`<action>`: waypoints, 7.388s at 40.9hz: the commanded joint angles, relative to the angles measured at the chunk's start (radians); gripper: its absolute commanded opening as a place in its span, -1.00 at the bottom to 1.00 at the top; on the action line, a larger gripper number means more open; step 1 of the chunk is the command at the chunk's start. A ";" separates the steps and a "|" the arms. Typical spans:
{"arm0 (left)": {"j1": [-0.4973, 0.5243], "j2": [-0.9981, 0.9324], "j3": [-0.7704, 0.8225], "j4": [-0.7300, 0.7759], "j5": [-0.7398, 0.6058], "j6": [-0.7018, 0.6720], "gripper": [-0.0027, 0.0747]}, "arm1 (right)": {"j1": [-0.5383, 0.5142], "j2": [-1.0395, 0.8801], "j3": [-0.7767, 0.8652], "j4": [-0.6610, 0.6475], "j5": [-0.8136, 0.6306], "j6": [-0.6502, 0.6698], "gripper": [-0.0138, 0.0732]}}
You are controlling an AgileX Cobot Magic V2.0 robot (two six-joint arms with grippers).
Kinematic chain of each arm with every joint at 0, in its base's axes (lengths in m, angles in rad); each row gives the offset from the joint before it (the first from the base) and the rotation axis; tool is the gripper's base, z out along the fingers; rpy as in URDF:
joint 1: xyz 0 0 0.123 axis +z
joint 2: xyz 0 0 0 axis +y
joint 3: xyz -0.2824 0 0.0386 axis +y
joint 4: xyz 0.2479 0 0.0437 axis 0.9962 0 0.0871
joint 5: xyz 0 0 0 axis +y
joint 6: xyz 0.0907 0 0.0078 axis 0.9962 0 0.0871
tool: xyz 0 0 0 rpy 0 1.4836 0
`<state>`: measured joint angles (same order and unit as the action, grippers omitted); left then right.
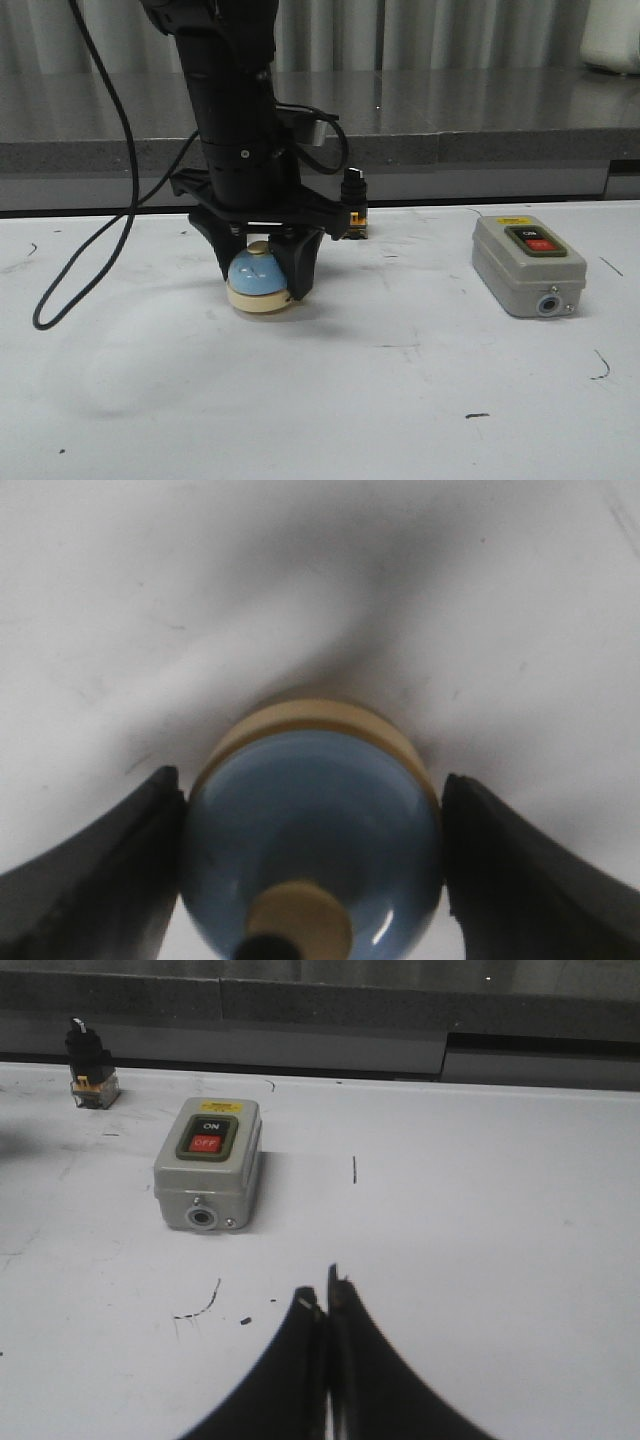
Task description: Place and press bell with both arms
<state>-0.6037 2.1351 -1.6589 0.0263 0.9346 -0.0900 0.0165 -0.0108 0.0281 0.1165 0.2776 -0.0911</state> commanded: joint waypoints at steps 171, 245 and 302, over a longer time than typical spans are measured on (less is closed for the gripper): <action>0.477 -1.911 1.322 -0.080 -0.768 -0.005 -0.98 | 0.525 1.525 -1.126 0.112 -0.013 0.016 -0.82; 0.477 -1.911 1.322 -0.080 -0.770 -0.005 -0.98 | 0.593 1.806 -1.540 0.097 0.180 0.016 -0.82; 0.477 -1.911 1.322 -0.080 -0.770 -0.005 -0.98 | 0.097 0.192 -0.315 0.092 -0.085 0.016 -0.82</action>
<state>-0.1295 0.2131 -0.3096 -0.0479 0.2521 -0.0896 0.1218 0.1910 -0.2628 0.2110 0.2854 -0.0728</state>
